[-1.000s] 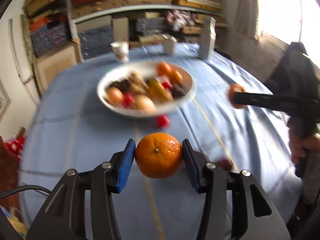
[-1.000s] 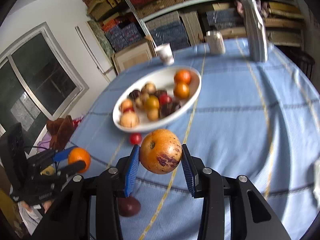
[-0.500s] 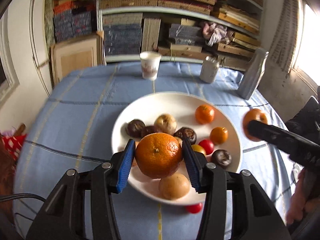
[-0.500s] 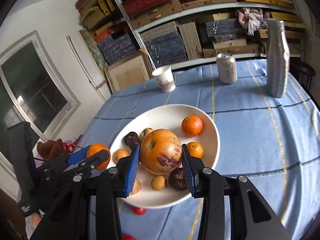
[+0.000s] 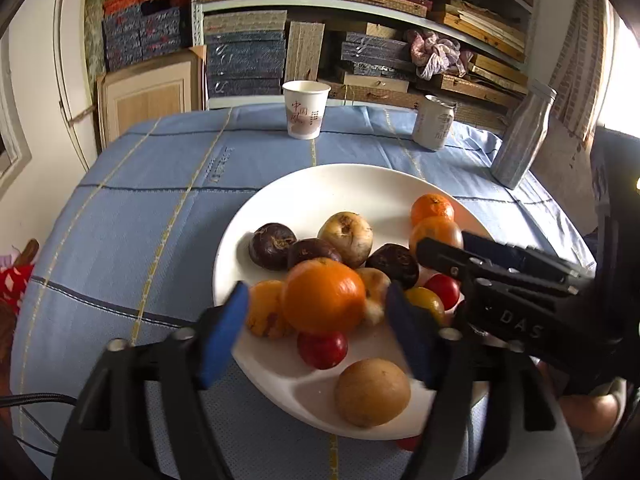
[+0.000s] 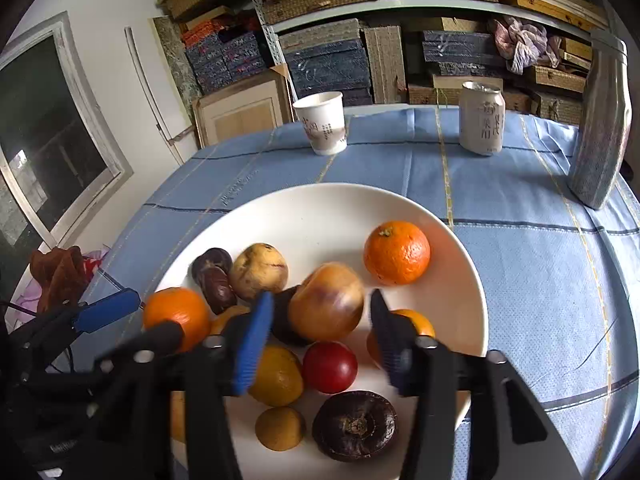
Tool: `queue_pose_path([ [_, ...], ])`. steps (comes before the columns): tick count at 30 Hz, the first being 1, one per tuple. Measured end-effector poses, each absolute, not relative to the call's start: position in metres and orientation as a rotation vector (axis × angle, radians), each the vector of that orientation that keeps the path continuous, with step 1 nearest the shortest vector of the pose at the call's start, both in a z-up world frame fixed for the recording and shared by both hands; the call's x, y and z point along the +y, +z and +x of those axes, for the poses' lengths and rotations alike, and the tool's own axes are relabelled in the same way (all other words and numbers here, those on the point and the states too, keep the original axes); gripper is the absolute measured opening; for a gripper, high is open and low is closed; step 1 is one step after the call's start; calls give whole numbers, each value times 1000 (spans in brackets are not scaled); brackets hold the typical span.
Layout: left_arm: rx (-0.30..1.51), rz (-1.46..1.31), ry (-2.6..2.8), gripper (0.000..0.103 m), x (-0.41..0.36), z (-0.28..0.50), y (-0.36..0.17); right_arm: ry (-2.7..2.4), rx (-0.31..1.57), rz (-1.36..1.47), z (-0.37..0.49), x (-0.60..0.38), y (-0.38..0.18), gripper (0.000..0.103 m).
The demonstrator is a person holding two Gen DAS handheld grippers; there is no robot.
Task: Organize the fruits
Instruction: 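Carry the mandarin and striped fruit onto the plate and open both tools, then move the left tool to a red tomato on the cloth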
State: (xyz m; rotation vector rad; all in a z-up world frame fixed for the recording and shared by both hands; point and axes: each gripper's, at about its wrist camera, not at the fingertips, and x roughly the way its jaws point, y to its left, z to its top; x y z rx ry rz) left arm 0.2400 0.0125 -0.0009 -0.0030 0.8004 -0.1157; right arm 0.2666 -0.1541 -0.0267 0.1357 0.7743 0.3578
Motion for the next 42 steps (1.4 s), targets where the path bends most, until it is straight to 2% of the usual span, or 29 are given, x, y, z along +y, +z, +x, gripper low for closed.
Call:
queue_pose_path([
  [2, 786, -2, -106, 83, 13, 237, 2, 348, 739, 138, 260, -157, -18, 61],
  [4, 788, -12, -110, 85, 16, 234, 4, 352, 712, 137, 255, -160, -7, 61],
  [6, 787, -27, -94, 95, 20, 228, 5, 347, 688, 145, 248, -165, 4, 62],
  [13, 750, -3, -52, 97, 23, 192, 12, 380, 653, 253, 209, -193, 38, 81],
  [17, 750, 43, -63, 98, 10, 168, 8, 375, 633, 292, 176, -211, 38, 91],
  [26, 733, 157, -128, 98, -24, 131, -13, 305, 693, 447, 136, -266, -4, 91],
  [32, 770, 146, -171, 98, -27, 131, -22, 307, 694, 522, 135, -281, -7, 91],
  [42, 806, 181, -153, 98, -32, 136, -34, 326, 705, 483, 126, -269, -6, 93],
])
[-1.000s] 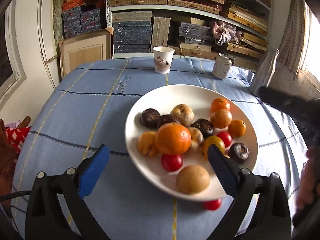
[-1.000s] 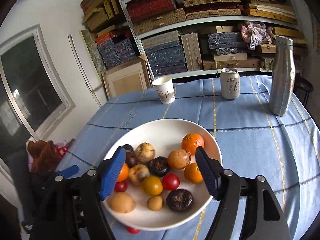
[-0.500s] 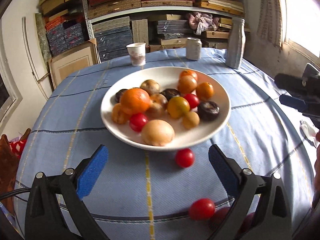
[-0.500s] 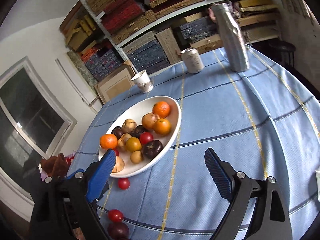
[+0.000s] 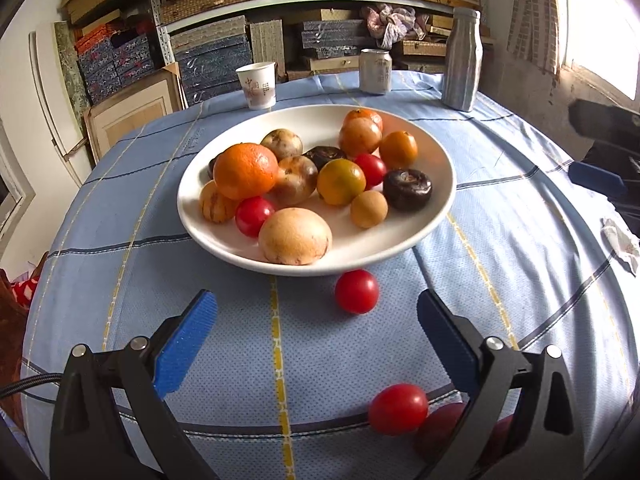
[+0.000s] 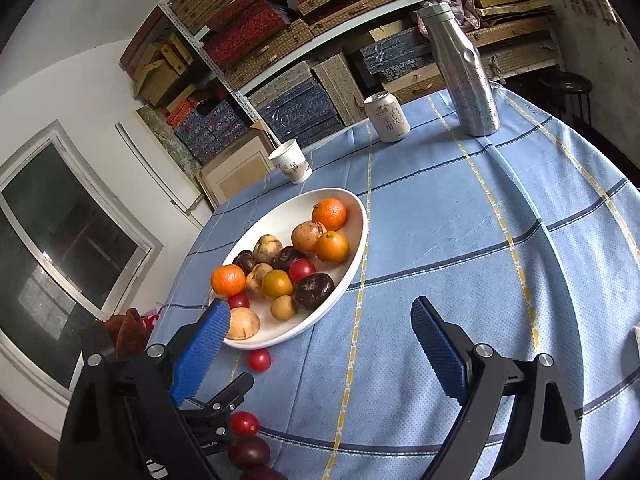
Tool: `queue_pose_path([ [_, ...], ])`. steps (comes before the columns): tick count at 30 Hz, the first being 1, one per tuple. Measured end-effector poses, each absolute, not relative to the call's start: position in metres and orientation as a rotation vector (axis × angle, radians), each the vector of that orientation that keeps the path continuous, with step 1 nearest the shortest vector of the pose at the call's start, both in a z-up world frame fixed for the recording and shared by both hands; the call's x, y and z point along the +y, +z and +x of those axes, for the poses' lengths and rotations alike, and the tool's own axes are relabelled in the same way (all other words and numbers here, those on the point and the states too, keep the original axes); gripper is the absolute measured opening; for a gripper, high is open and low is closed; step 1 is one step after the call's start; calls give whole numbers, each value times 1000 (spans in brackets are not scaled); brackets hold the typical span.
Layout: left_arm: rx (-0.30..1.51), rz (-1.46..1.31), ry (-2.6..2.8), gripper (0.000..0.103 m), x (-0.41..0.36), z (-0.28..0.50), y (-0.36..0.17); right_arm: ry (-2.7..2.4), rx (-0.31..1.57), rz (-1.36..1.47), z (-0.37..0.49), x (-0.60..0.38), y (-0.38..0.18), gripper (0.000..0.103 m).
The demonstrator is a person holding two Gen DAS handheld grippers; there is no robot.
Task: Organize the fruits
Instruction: 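Move the left tool to a red tomato on the cloth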
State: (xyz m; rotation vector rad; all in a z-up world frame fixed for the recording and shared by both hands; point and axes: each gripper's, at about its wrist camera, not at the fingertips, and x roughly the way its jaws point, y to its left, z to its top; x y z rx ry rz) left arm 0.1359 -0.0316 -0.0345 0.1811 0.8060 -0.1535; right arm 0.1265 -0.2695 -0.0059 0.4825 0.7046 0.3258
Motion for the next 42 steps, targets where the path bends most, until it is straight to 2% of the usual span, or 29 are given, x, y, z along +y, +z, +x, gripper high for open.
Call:
queue_pose_path([
  [17, 825, 205, -114, 98, -34, 141, -42, 322, 733, 305, 73, -252, -29, 97],
  [42, 901, 92, -129, 98, -22, 167, -51, 331, 764, 248, 75, -241, -35, 97],
])
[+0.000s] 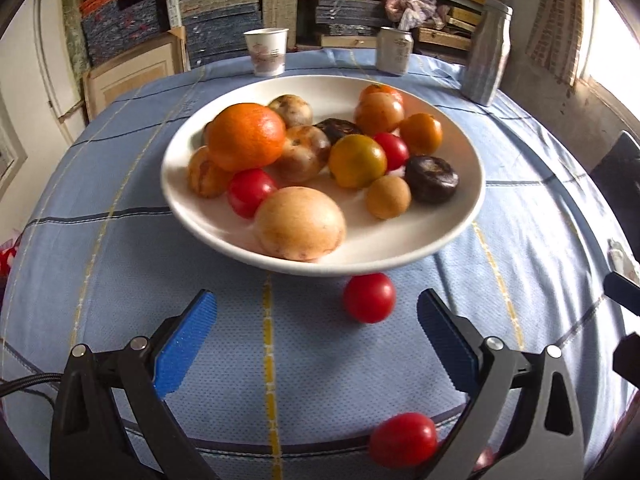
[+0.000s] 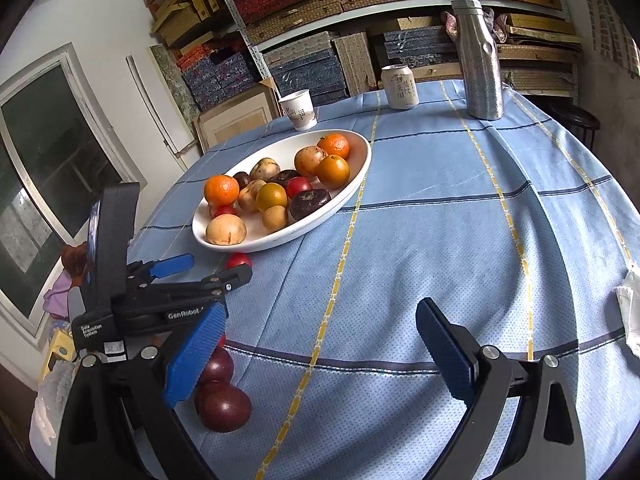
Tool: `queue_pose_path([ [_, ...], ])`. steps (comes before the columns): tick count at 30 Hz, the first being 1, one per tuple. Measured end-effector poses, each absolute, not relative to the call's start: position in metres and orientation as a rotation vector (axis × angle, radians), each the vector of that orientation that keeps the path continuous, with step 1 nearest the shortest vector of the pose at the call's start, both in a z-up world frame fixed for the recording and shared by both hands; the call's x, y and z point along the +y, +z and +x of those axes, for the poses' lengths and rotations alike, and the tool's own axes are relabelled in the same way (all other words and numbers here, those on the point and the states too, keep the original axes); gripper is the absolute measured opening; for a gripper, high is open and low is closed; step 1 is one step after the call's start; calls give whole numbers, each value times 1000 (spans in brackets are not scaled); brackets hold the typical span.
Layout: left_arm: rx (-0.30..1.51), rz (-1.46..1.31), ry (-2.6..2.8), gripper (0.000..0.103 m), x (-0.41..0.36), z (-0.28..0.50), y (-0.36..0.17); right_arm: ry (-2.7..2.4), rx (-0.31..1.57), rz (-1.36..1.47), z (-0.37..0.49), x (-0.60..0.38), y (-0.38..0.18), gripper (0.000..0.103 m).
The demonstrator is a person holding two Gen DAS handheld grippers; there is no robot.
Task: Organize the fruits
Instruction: 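Move the left tool to a red tomato on the cloth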
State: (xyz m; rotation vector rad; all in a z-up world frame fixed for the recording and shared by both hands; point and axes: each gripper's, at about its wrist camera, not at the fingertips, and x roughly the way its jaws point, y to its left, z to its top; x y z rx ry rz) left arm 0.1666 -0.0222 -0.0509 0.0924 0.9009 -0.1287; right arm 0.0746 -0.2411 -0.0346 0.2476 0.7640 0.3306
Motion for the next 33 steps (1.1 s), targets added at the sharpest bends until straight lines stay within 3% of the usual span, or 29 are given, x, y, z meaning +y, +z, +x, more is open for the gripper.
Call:
queue_pose_path([
  [13, 893, 109, -155, 98, -29, 167, -52, 333, 774, 223, 74, -235, -35, 97],
  [15, 894, 99, -176, 86, -30, 168, -52, 334, 775, 221, 74, -235, -36, 97],
  [16, 905, 97, -191, 73, -32, 169, -54, 334, 776, 219, 74, -235, -36, 97],
  [17, 926, 98, -207, 67, -34, 170, -57, 333, 777, 217, 74, -234, -37, 97],
  [25, 914, 109, -237, 66, -41, 166, -56, 337, 785, 209, 74, -232, -38, 97],
  [29, 912, 114, -235, 40, -42, 167, -57, 339, 788, 205, 74, -232, -38, 97],
  [33, 906, 119, -249, 28, -44, 165, -57, 338, 794, 204, 75, -231, -40, 97],
])
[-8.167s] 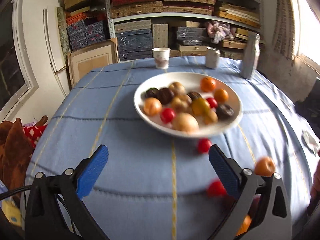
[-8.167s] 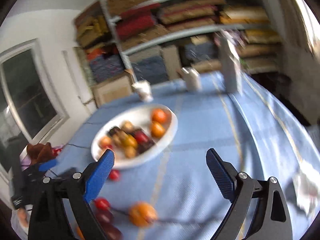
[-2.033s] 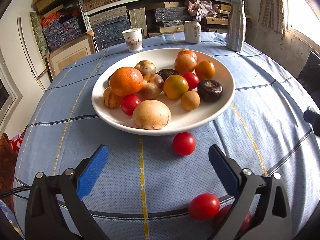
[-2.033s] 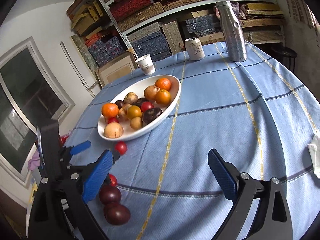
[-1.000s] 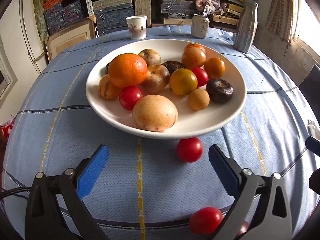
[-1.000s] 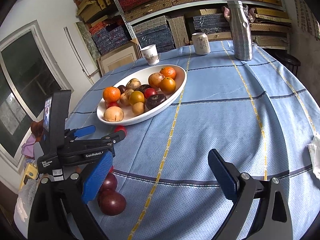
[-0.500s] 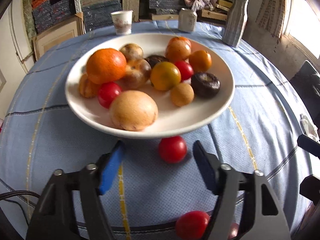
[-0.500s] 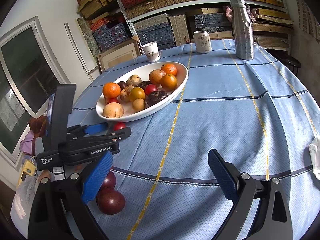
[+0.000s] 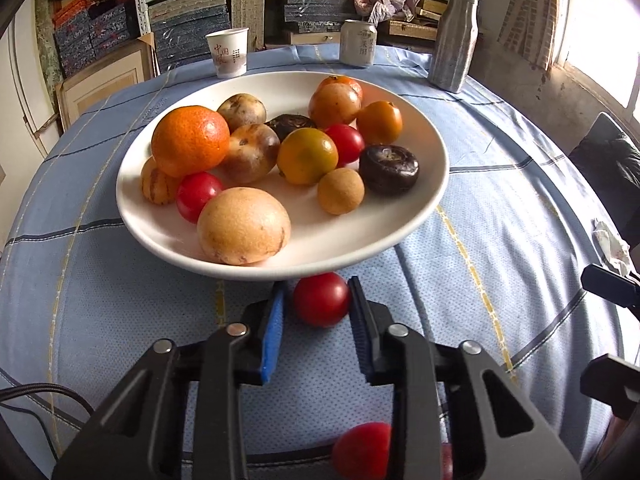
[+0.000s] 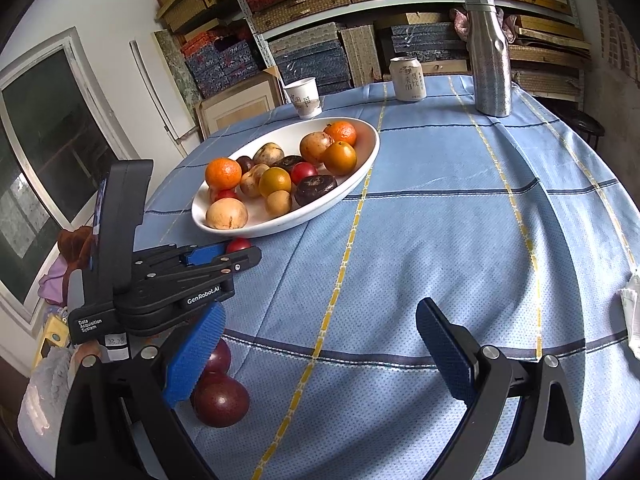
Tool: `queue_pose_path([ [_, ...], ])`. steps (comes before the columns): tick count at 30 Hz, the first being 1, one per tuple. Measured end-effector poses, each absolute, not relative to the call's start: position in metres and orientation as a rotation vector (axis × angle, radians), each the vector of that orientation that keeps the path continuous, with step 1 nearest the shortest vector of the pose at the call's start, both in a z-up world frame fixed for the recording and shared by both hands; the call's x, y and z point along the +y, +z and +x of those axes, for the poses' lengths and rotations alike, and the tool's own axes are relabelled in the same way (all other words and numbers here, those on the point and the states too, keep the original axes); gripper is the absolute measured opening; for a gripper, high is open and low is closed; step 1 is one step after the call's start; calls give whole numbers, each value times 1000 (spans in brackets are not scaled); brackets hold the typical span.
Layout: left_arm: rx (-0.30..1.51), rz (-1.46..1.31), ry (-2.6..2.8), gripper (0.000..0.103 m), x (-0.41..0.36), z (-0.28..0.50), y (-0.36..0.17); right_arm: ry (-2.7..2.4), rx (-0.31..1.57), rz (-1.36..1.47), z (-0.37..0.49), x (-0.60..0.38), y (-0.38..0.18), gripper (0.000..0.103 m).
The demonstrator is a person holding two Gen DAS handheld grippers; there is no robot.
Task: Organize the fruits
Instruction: 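Move the left tool to a red tomato on the cloth, then close the left tool on the tomato while the right tool grasps a dark red plum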
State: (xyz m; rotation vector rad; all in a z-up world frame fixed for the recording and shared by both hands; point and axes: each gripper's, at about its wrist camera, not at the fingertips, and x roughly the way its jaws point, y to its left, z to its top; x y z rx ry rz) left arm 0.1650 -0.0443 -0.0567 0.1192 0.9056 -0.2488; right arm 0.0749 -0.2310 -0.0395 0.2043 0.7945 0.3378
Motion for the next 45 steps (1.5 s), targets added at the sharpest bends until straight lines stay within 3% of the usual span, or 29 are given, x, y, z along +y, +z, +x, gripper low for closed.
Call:
queue_pose_path([
  [5, 907, 106, -255, 25, -42, 164, -56, 336, 807, 212, 77, -232, -42, 97],
  [23, 908, 179, -196, 27, 0, 113, -57, 417, 778, 176, 69, -221, -40, 97],
  [26, 909, 176, -177, 37, 4, 112, -58, 469, 742, 116, 61, -209, -36, 97],
  [34, 911, 152, -165, 44, 8, 115, -58, 547, 765, 34, 33, -191, -40, 97],
  [39, 919, 130, -150, 53, 12, 119, -58, 577, 851, -1, 33, -178, -50, 70],
  [41, 920, 128, -147, 63, 13, 119, -58, 587, 871, -24, 32, -173, -54, 55],
  [43, 921, 129, -156, 73, 12, 118, -58, 602, 890, -33, 32, -170, -56, 51],
  [45, 906, 143, -155, 75, 9, 115, -56, 608, 895, -27, 32, -169, -58, 49],
])
